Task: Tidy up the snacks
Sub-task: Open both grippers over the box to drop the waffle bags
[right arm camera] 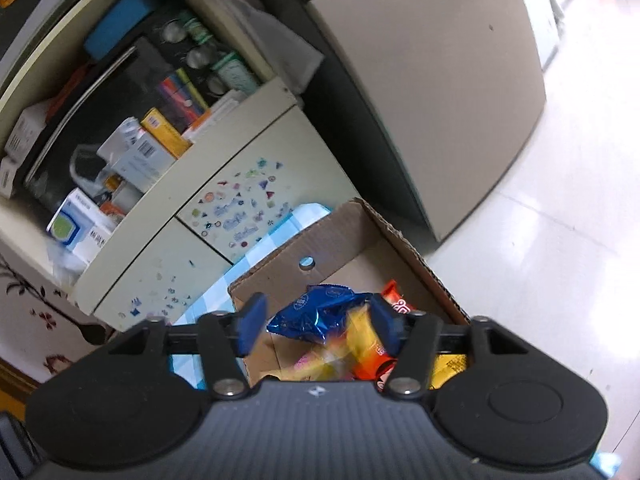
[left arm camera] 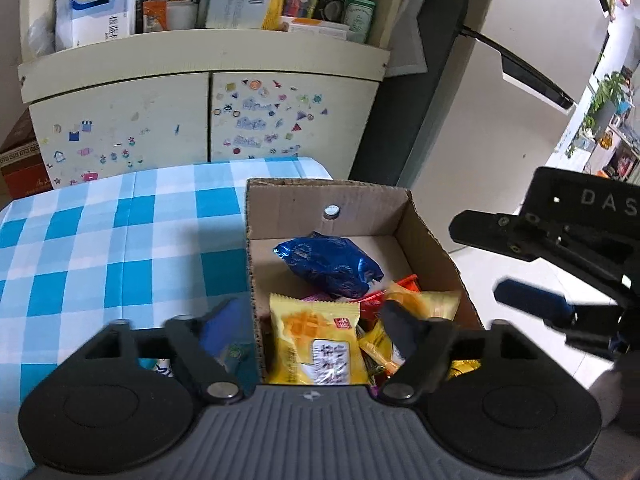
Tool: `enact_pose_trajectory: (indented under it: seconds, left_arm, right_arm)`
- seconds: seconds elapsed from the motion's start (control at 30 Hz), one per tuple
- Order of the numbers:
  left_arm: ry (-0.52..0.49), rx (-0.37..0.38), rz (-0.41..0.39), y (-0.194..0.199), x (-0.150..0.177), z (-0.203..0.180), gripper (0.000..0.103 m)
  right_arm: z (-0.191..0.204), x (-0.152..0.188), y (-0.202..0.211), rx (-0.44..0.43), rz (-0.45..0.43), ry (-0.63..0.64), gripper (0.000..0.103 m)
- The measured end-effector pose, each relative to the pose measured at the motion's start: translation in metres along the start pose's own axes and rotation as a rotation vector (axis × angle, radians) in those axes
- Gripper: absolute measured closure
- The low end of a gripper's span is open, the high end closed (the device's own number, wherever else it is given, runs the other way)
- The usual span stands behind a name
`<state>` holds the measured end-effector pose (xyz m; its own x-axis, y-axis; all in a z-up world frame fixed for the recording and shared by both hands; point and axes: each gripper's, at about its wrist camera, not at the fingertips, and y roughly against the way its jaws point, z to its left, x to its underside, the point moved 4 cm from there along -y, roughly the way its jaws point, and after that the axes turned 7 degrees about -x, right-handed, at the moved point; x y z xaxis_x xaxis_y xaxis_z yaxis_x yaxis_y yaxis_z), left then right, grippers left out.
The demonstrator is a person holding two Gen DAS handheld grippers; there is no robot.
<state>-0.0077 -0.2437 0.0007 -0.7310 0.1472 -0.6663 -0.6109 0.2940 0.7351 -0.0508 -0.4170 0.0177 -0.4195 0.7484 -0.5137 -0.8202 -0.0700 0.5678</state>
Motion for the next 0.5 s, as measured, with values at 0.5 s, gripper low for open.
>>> enact_pose_trajectory:
  seconds: [0.5]
  left_arm:
    - [0.1, -0.038, -0.034, 0.006, 0.01, 0.09, 0.015]
  right_arm:
    - [0.007, 0.021, -0.022, -0.028, 0.111, -0.01, 0.03]
